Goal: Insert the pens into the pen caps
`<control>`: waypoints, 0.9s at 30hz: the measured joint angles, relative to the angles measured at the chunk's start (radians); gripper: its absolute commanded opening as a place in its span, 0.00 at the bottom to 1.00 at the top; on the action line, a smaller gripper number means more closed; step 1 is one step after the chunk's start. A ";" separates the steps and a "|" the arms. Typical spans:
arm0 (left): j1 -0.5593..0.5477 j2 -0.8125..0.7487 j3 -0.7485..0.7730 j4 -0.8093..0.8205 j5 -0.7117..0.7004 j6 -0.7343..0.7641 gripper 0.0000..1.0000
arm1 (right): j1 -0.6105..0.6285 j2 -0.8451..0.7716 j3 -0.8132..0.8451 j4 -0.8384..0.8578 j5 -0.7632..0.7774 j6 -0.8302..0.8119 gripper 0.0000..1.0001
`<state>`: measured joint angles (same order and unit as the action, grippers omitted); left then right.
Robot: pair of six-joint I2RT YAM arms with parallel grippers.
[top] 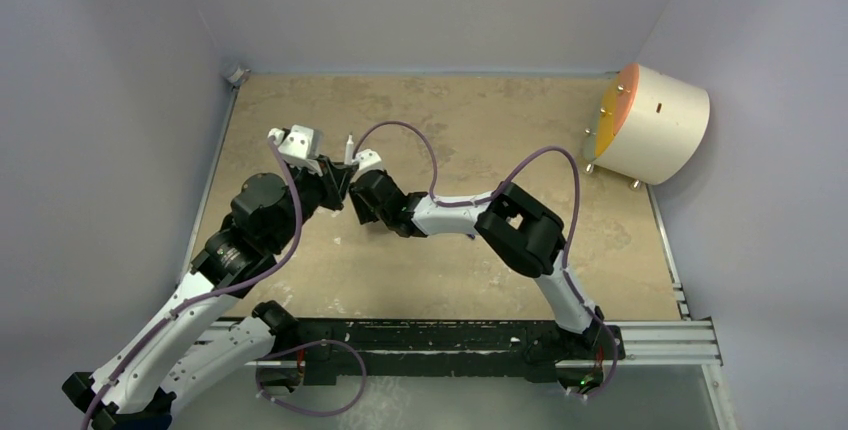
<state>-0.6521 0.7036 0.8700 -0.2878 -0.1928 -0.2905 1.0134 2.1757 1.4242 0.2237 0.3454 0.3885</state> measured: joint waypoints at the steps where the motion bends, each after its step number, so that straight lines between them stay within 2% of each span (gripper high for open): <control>1: 0.000 0.000 0.000 0.000 0.002 0.000 0.00 | 0.000 0.000 0.003 -0.006 0.004 0.002 0.54; 8: 0.000 0.000 0.000 -0.013 0.006 0.008 0.00 | 0.000 0.000 0.010 -0.031 0.017 0.006 0.46; 16: 0.000 -0.008 0.000 -0.021 0.006 0.021 0.00 | 0.000 0.000 0.012 -0.048 0.057 0.013 0.23; 20: 0.000 -0.008 -0.001 -0.022 0.006 0.022 0.00 | 0.001 -0.011 -0.017 -0.019 0.081 0.015 0.16; 27: 0.000 -0.008 -0.001 -0.022 0.006 0.022 0.00 | 0.001 -0.182 -0.193 0.063 0.111 -0.025 0.14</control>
<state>-0.6521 0.6956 0.8692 -0.3099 -0.1871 -0.2687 1.0142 1.9942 1.2308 0.2863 0.4568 0.3634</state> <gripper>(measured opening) 0.144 0.354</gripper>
